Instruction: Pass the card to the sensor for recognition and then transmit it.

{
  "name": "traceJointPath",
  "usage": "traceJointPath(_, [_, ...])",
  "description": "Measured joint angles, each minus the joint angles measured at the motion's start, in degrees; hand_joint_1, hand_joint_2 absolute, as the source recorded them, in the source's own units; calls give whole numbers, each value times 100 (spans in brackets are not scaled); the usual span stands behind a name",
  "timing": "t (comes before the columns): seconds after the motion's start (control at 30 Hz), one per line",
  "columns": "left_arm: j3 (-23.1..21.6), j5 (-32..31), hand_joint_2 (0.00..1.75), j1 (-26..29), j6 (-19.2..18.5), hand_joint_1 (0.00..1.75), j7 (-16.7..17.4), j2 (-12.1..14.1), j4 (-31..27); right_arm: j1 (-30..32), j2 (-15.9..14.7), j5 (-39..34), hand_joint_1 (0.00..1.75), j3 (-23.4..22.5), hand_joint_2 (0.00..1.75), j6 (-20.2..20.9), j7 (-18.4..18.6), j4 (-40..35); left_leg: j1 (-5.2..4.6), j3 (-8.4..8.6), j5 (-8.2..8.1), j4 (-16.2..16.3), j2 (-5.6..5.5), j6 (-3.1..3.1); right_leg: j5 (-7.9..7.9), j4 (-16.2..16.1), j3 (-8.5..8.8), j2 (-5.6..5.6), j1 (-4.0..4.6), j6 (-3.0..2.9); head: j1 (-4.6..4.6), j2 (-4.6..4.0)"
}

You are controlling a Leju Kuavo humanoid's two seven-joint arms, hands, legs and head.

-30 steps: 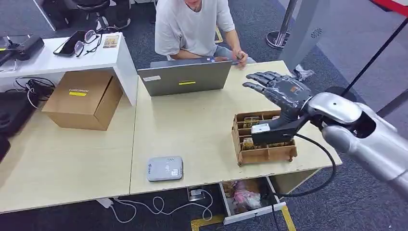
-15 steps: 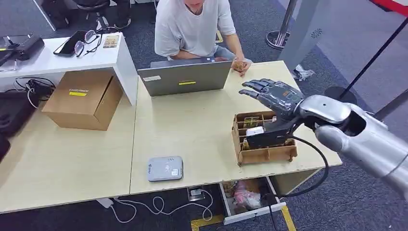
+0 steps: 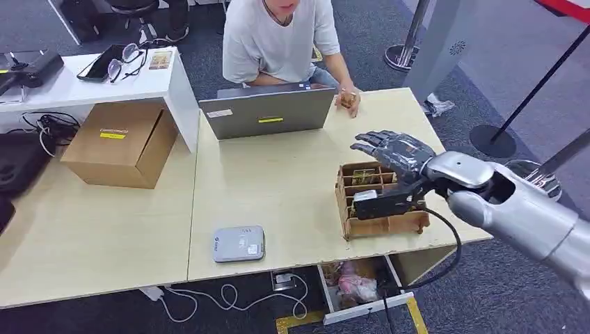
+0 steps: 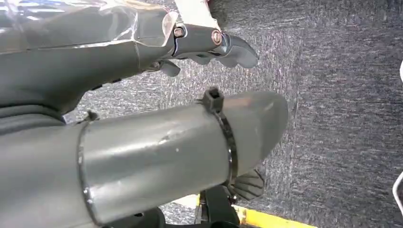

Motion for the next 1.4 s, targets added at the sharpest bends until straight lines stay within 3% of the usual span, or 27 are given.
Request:
traceJointPath(0.97, [2, 22, 0, -7, 0, 0, 85, 22, 2, 144, 376, 55, 5, 142, 175, -151, 31, 750, 0, 1, 0, 0, 1, 0, 0, 0, 0, 0, 1, 0, 0, 0])
traceJointPath(1.03, [2, 22, 0, -7, 0, 0, 92, 22, 0, 144, 391, 63, 75, 142, 175, -162, 31, 774, 0, 1, 0, 0, 0, 0, 0, 0, 0, 0, 1, 0, 0, 0])
traceJointPath(1.07, [2, 22, 0, -8, 0, 0, 105, 22, 0, 144, 400, 66, 73, 142, 175, -164, 31, 794, 0, 1, 0, 0, 0, 0, 0, 0, 0, 0, 1, 0, 0, 0])
traceJointPath(1.13, [2, 26, 0, -8, 2, 0, 105, 22, 2, 144, 415, 94, 28, 142, 175, -168, 31, 822, 0, 1, 0, 0, 0, 0, 0, 0, 0, 0, 1, 0, 0, 0])
traceJointPath(1.4, [2, 33, 0, -10, -20, 0, 87, 22, 0, 139, 479, 129, 33, 142, 175, -166, 5, 977, 0, 1, 0, 0, 0, 0, 0, 0, 0, 0, 1, 0, 0, 0])
